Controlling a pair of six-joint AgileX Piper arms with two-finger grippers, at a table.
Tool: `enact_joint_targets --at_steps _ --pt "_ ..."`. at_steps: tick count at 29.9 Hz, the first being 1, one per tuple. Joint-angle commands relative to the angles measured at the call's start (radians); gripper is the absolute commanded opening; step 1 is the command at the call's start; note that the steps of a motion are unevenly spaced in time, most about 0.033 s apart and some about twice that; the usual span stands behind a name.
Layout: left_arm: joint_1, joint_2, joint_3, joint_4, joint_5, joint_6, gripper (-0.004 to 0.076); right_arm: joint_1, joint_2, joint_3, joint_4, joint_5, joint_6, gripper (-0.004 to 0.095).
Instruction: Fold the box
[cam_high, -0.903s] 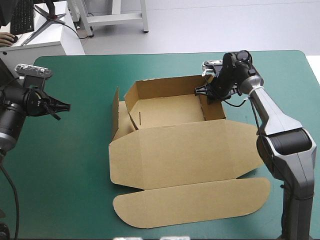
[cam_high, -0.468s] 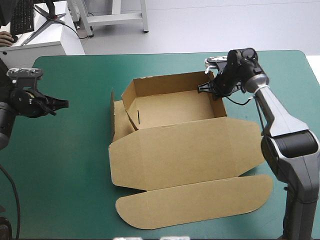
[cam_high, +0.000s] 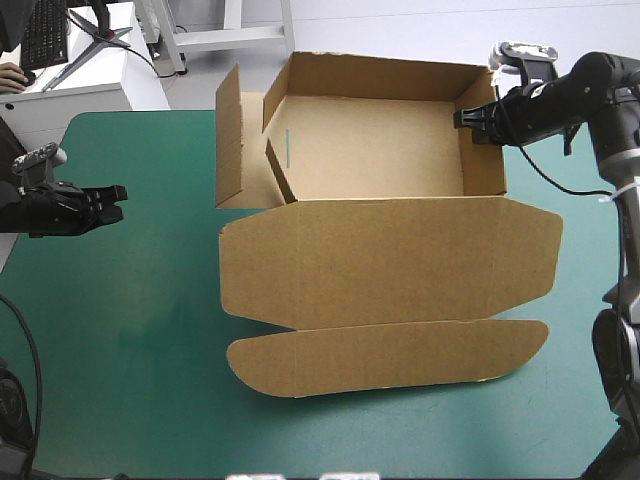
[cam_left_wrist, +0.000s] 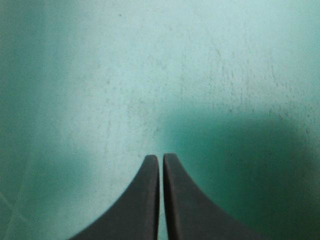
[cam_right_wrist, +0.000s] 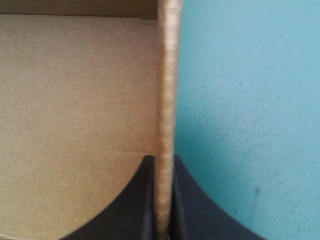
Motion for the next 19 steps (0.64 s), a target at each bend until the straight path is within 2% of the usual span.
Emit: enact_joint_targets --at_steps 1,4,6,10,14,16,19 --pt "0.002 -0.021 -0.030 -0.063 -0.022 0.039 0.0010 -0.021 -0.093 -0.026 0.048 0.011 -0.005 -0.0018" --pt "0.002 -0.021 -0.030 -0.052 -0.028 0.044 0.0018 -0.024 -0.110 -0.026 0.050 0.011 -0.005 -0.0019" --pt "0.002 -0.021 -0.030 -0.054 -0.015 0.067 0.0067 -0.024 -0.114 -0.026 0.050 0.011 -0.005 -0.0018" --pt "0.002 -0.019 -0.030 -0.056 -0.006 0.095 0.0258 -0.024 -0.118 -0.026 0.050 0.011 -0.005 -0.0018" --pt "0.002 -0.019 -0.030 -0.083 -0.004 0.088 0.0497 -0.024 -0.118 -0.026 0.060 0.011 -0.005 -0.0018" --pt "0.002 -0.019 -0.030 -0.137 -0.002 0.083 0.0531 -0.024 -0.118 -0.026 0.078 0.011 -0.005 -0.0018" --pt "0.002 -0.019 -0.030 -0.265 0.012 0.083 0.0520 -0.024 -0.118 -0.026 0.120 0.011 -0.005 -0.0018"
